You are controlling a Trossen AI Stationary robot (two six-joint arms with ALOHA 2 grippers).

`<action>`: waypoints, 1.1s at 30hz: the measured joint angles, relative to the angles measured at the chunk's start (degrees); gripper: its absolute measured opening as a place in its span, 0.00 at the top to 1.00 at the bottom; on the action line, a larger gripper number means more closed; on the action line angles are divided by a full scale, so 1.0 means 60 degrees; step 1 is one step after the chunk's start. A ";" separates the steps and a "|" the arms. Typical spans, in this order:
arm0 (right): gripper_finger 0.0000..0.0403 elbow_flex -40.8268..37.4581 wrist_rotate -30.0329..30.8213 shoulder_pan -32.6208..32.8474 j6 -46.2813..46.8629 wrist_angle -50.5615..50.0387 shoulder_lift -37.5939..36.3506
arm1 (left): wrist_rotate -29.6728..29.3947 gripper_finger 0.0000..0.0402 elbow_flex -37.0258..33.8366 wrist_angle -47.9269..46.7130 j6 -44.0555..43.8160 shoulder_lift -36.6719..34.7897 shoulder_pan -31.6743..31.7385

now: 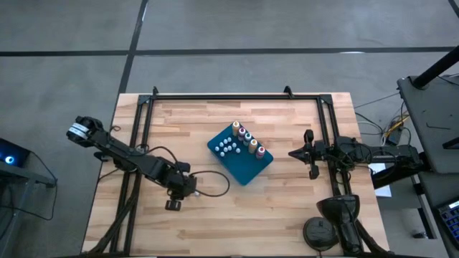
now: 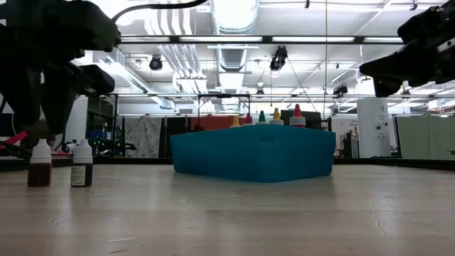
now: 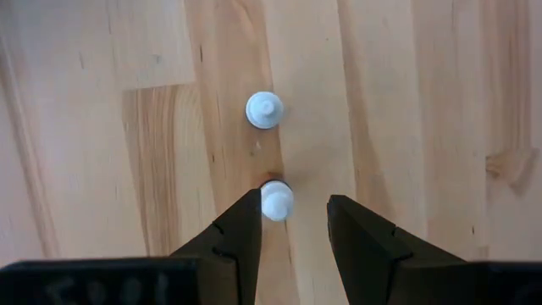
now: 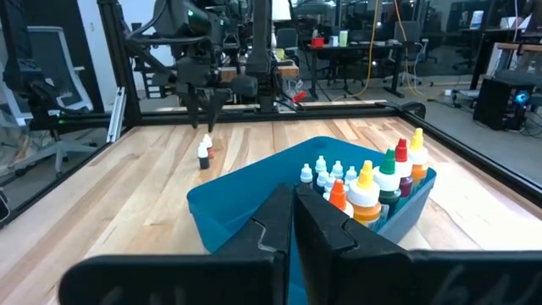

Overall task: Pick & Place food coloring
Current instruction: Put the orange food coloring bottle into the blue bin

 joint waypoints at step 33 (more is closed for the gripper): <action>0.98 0.0000 0.0000 0.0000 -0.0018 0.0000 0.0000 | 0.0013 0.73 -0.0062 0.0323 -0.0241 0.1265 0.0022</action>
